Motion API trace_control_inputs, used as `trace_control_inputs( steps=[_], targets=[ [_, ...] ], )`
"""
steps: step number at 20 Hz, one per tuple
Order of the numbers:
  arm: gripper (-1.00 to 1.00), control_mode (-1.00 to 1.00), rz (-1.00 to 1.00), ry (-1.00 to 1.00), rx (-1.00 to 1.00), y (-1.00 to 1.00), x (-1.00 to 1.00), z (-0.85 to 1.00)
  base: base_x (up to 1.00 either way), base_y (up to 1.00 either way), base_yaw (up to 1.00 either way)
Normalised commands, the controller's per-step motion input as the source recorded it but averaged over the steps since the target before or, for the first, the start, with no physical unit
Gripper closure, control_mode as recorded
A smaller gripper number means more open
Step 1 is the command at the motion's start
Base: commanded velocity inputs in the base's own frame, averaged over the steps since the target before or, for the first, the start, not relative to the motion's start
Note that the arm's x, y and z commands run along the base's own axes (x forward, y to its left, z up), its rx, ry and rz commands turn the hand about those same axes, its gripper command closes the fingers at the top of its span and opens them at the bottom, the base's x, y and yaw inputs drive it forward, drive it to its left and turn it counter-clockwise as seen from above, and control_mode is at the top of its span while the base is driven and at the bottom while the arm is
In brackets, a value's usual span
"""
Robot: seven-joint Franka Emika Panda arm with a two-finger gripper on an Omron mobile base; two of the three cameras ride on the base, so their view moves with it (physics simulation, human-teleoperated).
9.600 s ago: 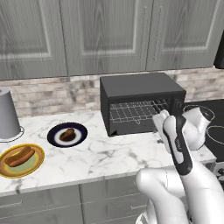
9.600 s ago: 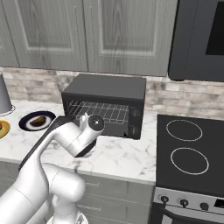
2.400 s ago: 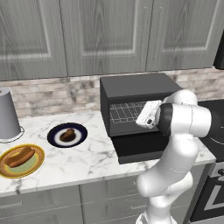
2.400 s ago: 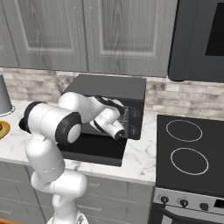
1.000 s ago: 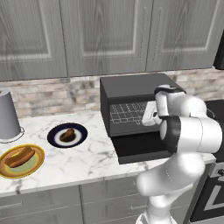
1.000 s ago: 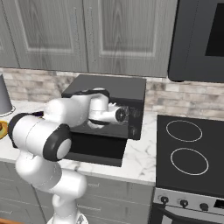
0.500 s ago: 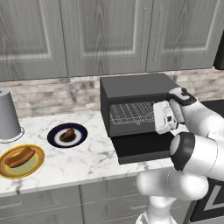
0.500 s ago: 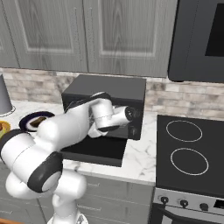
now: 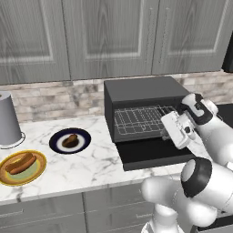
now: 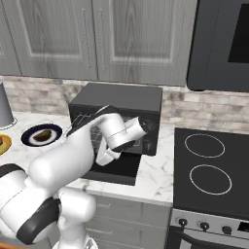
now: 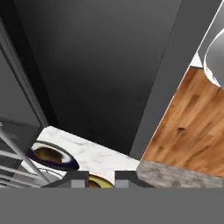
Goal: Open the toaster oven door. Place the hotdog bun on the bottom rack in the toaster oven and place the chicken drumstick on the top rack.
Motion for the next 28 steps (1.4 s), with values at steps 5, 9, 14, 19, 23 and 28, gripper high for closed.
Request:
trace_control_inputs(
  steps=[5,9,14,19,23,28],
  targets=[
    [-1.0,-1.0,0.17,-0.16,-0.05,0.16,-0.47,0.7,0.0,0.0,0.0],
    [-1.0,-1.0,0.22,-0.28,-0.17,0.83,-0.51,0.81,0.0,0.0,0.0],
    [-1.0,-1.0,0.33,-0.23,-0.27,1.0,-0.3,0.38,0.0,0.0,0.0],
    [-1.0,-1.0,0.37,-0.06,-0.23,1.0,-0.03,0.26,0.0,0.0,0.0],
    [-1.0,-1.0,0.27,0.0,-0.16,1.0,0.0,0.15,0.0,0.0,0.0],
    [-1.0,-1.0,0.13,-0.02,-0.11,0.98,0.0,0.0,0.0,0.0,0.0]
  ],
)
